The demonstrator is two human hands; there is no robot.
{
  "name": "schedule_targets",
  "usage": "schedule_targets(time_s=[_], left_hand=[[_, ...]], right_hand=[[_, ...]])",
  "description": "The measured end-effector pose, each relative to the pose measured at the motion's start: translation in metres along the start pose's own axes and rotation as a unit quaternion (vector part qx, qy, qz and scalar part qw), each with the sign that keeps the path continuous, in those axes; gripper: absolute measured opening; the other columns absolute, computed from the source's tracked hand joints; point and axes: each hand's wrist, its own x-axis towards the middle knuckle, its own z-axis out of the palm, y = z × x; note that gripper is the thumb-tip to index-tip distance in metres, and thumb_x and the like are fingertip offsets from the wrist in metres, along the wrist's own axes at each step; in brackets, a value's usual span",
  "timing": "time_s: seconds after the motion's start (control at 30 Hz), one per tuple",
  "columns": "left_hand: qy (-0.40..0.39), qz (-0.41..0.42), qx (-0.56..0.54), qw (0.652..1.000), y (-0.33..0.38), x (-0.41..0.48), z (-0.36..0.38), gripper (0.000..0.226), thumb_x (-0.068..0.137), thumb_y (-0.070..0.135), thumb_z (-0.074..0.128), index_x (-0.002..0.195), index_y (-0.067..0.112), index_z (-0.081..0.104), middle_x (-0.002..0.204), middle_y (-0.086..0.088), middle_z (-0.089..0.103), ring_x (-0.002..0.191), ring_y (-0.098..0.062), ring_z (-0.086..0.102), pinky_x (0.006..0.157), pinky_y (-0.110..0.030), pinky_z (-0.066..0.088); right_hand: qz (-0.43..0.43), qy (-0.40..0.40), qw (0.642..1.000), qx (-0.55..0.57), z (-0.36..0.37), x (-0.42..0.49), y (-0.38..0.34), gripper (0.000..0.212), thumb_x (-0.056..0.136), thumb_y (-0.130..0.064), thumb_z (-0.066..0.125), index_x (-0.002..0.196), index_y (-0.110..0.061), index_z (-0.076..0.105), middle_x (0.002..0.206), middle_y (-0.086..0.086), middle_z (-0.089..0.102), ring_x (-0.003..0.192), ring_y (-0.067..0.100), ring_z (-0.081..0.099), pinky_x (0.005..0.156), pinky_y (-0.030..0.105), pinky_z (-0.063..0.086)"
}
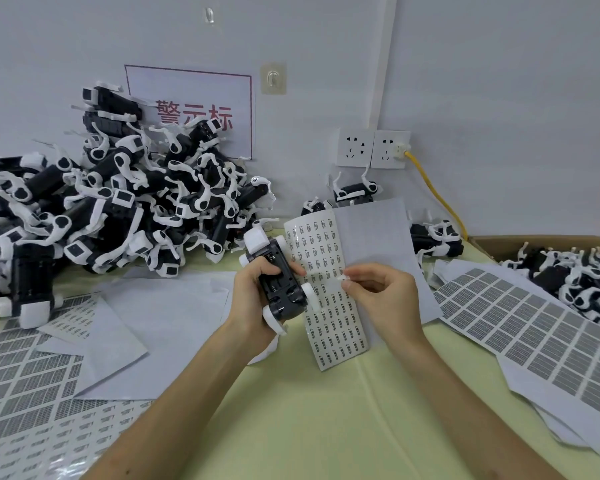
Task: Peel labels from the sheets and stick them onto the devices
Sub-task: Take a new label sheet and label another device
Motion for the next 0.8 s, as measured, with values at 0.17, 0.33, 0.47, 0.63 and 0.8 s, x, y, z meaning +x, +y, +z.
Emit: schedule_targets(time_s=[0.17,0.33,0.47,0.63,0.8], left_hand=[[0.004,0.005,0.006,1.000,-0.0012,0.0014,-0.0014,0.026,0.072,0.019,0.051,0.065,0.012,0.075,0.081,-0.006,0.069,0.063,-0.019,0.062,0.055,-0.029,0.053],[0.002,0.006,0.005,1.000,-0.0019,0.0009,-0.0009,0.027,0.073,0.018,0.050,0.064,0.012,0.075,0.081,-0.006,0.070,0.062,-0.019,0.064,0.055,-0.028,0.054],[0.004,0.002,0.009,1.000,-0.0023,0.0003,0.0003,0.027,0.072,0.018,0.050,0.062,0.014,0.075,0.081,-0.005,0.071,0.062,-0.018,0.063,0.055,-0.028,0.054],[0.018,-0.011,0.004,1.000,-0.0017,0.0000,0.0011,0.025,0.071,0.019,0.051,0.064,0.012,0.075,0.081,-0.006,0.071,0.062,-0.018,0.061,0.056,-0.027,0.053],[0.055,-0.013,-0.018,0.998,-0.0010,0.0023,-0.0006,0.025,0.073,0.016,0.052,0.093,0.005,0.061,0.088,-0.008,0.070,0.066,-0.021,0.063,0.061,-0.030,0.054]], right_hand=[[-0.034,0.013,0.998,-0.049,0.0011,-0.0038,-0.0009,0.022,0.082,-0.005,0.083,0.095,-0.023,0.081,0.078,-0.022,0.075,0.077,-0.002,0.072,0.075,0.012,0.056],[-0.058,0.019,0.994,-0.092,0.0031,-0.0045,0.0000,0.019,0.082,-0.006,0.083,0.096,-0.019,0.082,0.080,-0.022,0.073,0.077,-0.004,0.071,0.074,0.009,0.054],[-0.092,0.013,0.988,-0.123,0.0041,-0.0044,0.0028,0.016,0.083,-0.003,0.081,0.086,-0.019,0.081,0.078,-0.017,0.074,0.076,-0.001,0.070,0.072,0.009,0.052],[-0.121,0.012,0.984,-0.133,0.0027,-0.0054,0.0049,0.021,0.082,0.000,0.080,0.081,-0.021,0.078,0.076,-0.019,0.072,0.076,0.000,0.069,0.070,0.007,0.051],[-0.151,0.002,0.979,-0.139,0.0029,-0.0033,0.0048,0.018,0.081,0.001,0.081,0.083,-0.017,0.076,0.090,-0.010,0.069,0.079,0.004,0.069,0.073,0.015,0.056]])
